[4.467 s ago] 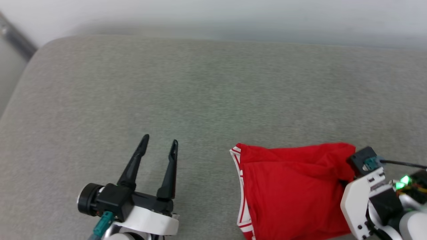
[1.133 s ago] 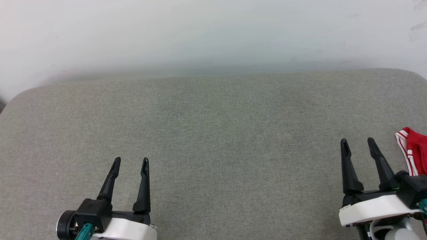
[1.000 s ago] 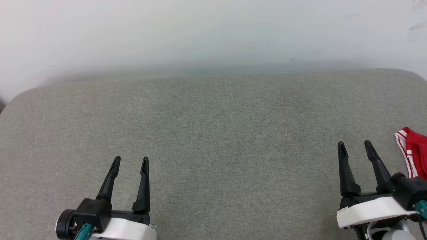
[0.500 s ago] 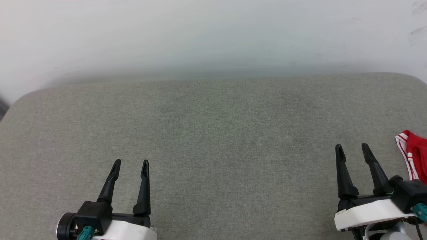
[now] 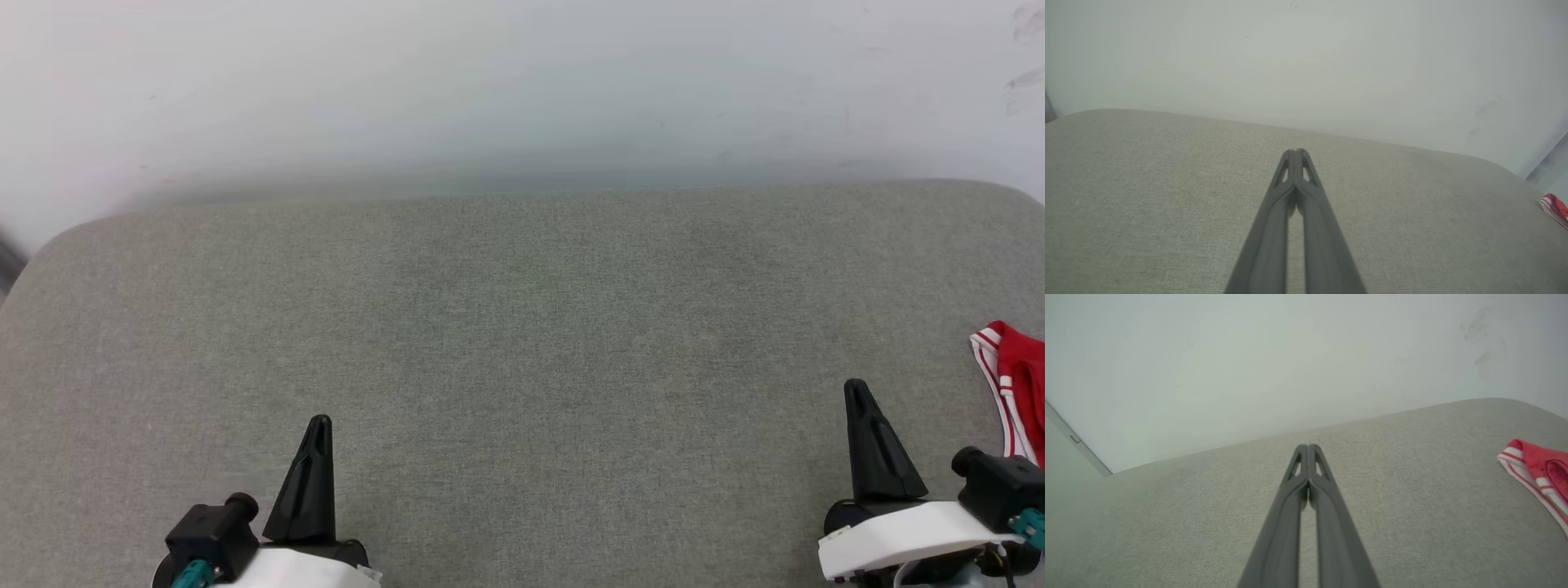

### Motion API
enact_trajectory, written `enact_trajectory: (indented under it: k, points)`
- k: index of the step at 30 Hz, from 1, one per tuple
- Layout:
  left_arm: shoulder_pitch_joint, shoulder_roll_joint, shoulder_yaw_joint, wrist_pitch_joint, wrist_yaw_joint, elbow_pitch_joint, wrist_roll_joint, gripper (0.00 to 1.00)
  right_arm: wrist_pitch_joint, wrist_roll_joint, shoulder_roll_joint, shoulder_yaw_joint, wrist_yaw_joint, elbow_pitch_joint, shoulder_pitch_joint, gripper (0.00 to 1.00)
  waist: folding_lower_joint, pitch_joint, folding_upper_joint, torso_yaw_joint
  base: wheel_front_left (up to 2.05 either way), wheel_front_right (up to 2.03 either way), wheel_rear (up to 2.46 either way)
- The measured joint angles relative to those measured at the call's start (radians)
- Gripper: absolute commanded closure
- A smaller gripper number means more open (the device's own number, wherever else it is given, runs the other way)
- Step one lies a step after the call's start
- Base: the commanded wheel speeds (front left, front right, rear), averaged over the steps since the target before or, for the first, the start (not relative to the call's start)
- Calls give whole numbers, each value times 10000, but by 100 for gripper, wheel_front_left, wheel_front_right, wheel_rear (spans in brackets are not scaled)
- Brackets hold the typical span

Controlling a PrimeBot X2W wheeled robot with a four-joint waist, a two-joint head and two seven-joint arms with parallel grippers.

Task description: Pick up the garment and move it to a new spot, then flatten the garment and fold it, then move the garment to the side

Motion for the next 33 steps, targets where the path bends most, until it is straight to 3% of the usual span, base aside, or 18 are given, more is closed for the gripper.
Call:
enact_trajectory:
  k: [33]
  points:
    - [-657, 198, 288, 1158, -104, 815, -5544, 100, 1083, 5413, -119, -132, -2, 472, -328, 100, 0, -118, 0, 23, 0, 0, 0]
